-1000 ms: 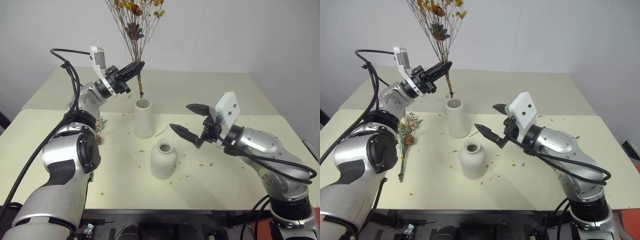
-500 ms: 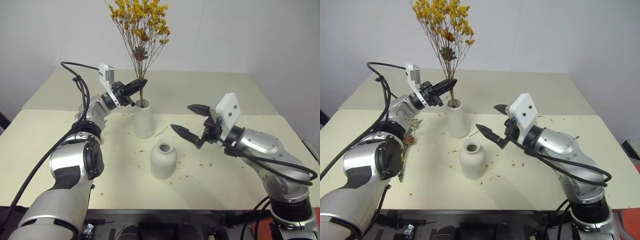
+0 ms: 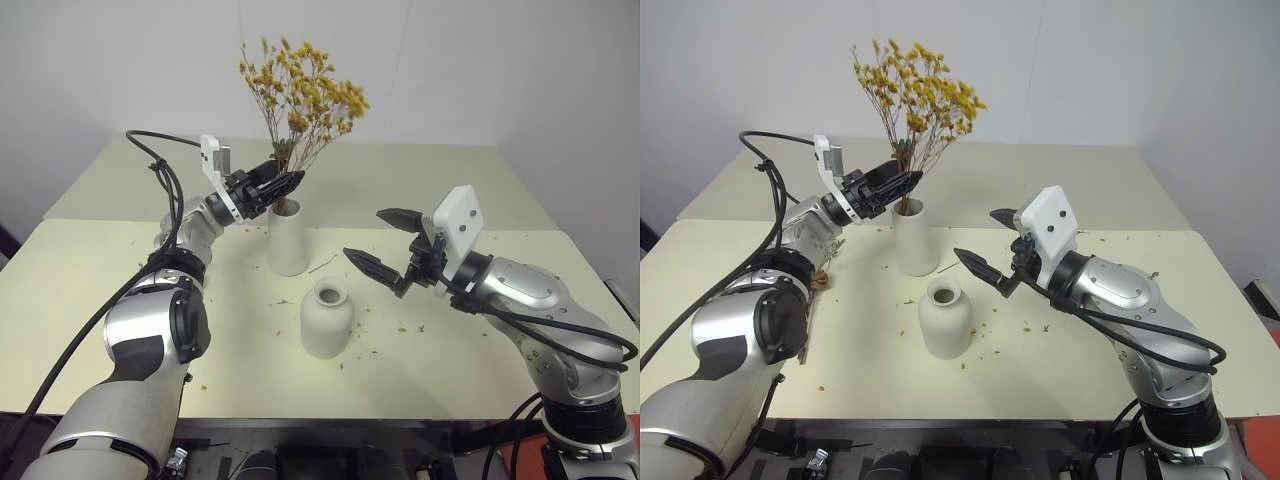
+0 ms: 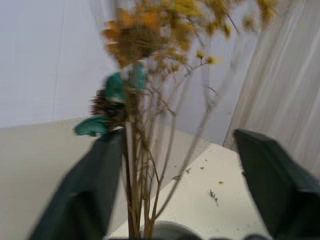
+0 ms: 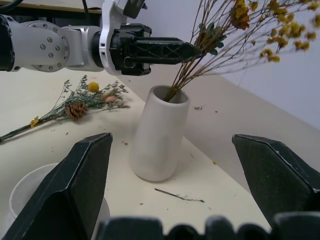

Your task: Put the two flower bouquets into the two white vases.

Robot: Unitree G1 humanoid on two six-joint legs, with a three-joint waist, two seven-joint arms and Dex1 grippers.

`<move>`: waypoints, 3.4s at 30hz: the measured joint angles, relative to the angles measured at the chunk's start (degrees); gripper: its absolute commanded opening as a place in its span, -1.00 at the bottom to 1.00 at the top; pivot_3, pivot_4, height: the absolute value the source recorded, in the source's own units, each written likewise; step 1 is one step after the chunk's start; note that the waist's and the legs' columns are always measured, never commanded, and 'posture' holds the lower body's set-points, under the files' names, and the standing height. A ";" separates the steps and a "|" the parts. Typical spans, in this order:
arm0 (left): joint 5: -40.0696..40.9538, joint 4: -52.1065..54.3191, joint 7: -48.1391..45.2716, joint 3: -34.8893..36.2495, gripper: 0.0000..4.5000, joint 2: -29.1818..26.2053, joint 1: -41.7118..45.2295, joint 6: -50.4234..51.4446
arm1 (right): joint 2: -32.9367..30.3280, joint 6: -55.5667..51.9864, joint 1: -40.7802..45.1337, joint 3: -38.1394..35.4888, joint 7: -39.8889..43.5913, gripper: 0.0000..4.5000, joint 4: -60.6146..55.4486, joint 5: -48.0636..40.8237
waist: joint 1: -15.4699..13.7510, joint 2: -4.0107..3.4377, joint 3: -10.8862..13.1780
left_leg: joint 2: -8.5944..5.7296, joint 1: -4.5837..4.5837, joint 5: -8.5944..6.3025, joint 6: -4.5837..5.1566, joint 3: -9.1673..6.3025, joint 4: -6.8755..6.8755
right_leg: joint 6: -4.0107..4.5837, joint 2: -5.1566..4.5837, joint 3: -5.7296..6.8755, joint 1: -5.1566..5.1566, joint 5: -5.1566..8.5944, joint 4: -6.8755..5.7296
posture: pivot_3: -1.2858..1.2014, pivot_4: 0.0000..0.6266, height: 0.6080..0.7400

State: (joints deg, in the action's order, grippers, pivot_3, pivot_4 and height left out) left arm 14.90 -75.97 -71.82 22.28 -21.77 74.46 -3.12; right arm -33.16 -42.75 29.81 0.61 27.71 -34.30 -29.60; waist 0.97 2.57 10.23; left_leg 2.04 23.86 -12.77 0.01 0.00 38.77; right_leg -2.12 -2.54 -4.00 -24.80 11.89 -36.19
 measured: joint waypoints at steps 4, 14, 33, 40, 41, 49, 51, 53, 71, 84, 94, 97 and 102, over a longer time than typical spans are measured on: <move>-0.01 0.14 -3.60 -0.37 0.99 -1.18 0.00 0.95 | 0.01 0.00 0.41 0.03 0.39 1.00 0.25 0.21 | 0.04 0.00 0.00 | 0.01 0.00 0.00 0.00 -0.01 0.00 | 0.00 0.01 0.00 0.00 0.00 -0.01 | 0.03 -0.52 1.00; -4.44 1.54 -8.10 -6.38 0.99 -5.38 -1.39 0.61 | 0.42 0.13 0.81 0.65 1.06 1.00 1.76 1.30 | 0.03 0.00 0.00 | 0.01 -0.01 0.00 0.00 0.00 0.01 | 0.00 0.01 0.00 0.00 0.00 -0.02 | 0.03 -0.52 1.00; -13.39 5.29 -6.14 -16.86 0.99 -15.41 -1.30 -0.65 | 1.04 0.95 0.87 0.86 2.42 1.00 2.43 1.86 | 0.05 -0.01 0.00 | 0.04 0.00 0.00 0.00 0.00 0.03 | 0.01 0.02 0.00 -0.03 0.00 -0.05 | 0.03 -0.52 1.00; -13.51 13.04 -2.20 -17.14 0.99 -20.14 -5.60 0.85 | 0.98 0.95 0.87 0.90 3.49 1.00 2.42 1.80 | 0.11 -0.02 0.00 | 0.07 -0.01 0.00 0.00 0.01 0.03 | 0.01 0.02 0.00 -0.04 0.00 -0.09 | 0.03 -0.52 1.00; -13.23 14.33 -1.25 -16.93 0.99 -20.24 -6.81 2.04 | 0.92 0.95 0.87 0.90 3.69 1.00 2.42 1.79 | 0.10 -0.02 0.00 | 0.07 -0.01 0.00 0.00 0.01 0.04 | 0.01 0.02 0.01 -0.04 0.00 -0.11 | 0.03 -0.52 1.00; -5.84 63.48 23.57 -6.03 0.99 -18.12 -31.23 39.68 | -1.09 0.95 1.69 0.68 6.93 1.00 3.21 1.23 | 0.26 -0.02 0.00 | 0.14 0.03 0.00 0.00 -0.04 0.10 | 0.02 0.01 0.01 -0.09 -0.02 -0.18 | 0.03 -0.52 1.00; -6.74 75.64 32.73 -5.00 0.99 -15.87 -32.26 54.14 | -1.07 0.96 3.03 0.72 7.89 1.00 3.95 1.14 | -0.17 -0.01 0.01 | 0.08 0.02 0.00 -0.01 -0.06 0.21 | 0.00 0.01 0.02 -0.09 -0.01 -0.39 | 0.03 -0.52 1.00; -7.08 83.35 38.95 -3.21 0.99 -13.79 -30.57 67.92 | -1.16 1.06 3.76 0.70 9.09 1.00 4.12 1.01 | -0.19 -0.01 0.00 | 0.05 -0.08 0.01 -0.01 -0.07 0.26 | -0.10 0.01 0.01 -0.05 0.06 -0.52 | 0.03 -0.52 1.00; -33.86 92.68 64.16 5.71 0.99 6.78 -29.18 95.31 | -9.33 -9.86 20.97 7.93 24.53 1.00 6.04 -4.17 | 1.49 -0.02 0.02 | 0.01 -0.75 0.03 -0.06 -0.16 0.00 | 0.10 0.07 0.00 0.40 0.08 -0.53 | 0.03 -0.52 1.00; -87.73 71.40 21.19 6.61 0.99 11.58 -18.31 95.33 | -8.36 -17.28 22.37 9.99 20.19 1.00 2.15 -7.22 | 1.50 -0.02 0.02 | -0.06 -0.50 0.03 -0.07 -0.14 -0.06 | 0.07 0.01 0.02 0.29 0.08 -0.27 | 0.03 -0.52 1.00; -117.61 67.79 -12.44 6.48 0.99 17.00 -19.34 91.33 | -8.32 -17.47 20.25 9.98 17.51 1.00 0.74 -7.14 | 1.51 -0.02 0.02 | -0.04 -0.46 0.03 -0.07 -0.13 -0.05 | 0.03 0.01 0.03 0.24 0.11 -0.33 | 0.03 -0.52 1.00; -125.29 68.68 -17.84 11.38 0.99 20.19 -22.02 86.65 | -8.32 -17.47 19.55 9.96 17.01 1.00 0.59 -7.15 | 1.80 -0.02 0.02 | 0.03 -0.46 0.03 -0.07 -0.13 -0.05 | 0.06 0.04 0.02 0.23 0.09 -0.34 | 0.03 -0.52 1.00; -127.07 69.09 -18.67 14.92 0.99 20.25 -23.82 84.18 | -8.23 -17.41 19.18 9.96 16.45 1.00 0.58 -7.10 | 1.64 -0.02 0.02 | 0.04 -0.37 0.03 -0.06 -0.14 0.03 | 0.02 0.03 0.01 0.07 0.12 -0.57 | 0.03 -0.52 1.00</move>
State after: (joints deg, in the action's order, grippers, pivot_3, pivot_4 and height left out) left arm -112.17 -6.88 -90.49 37.20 -1.52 50.64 81.06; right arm -41.39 -60.16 48.98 10.57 44.16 -33.71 -36.70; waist 2.61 2.55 10.25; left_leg 2.08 23.49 -12.74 -0.05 -0.14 38.79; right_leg -2.10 -2.51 -3.99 -24.74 12.00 -36.76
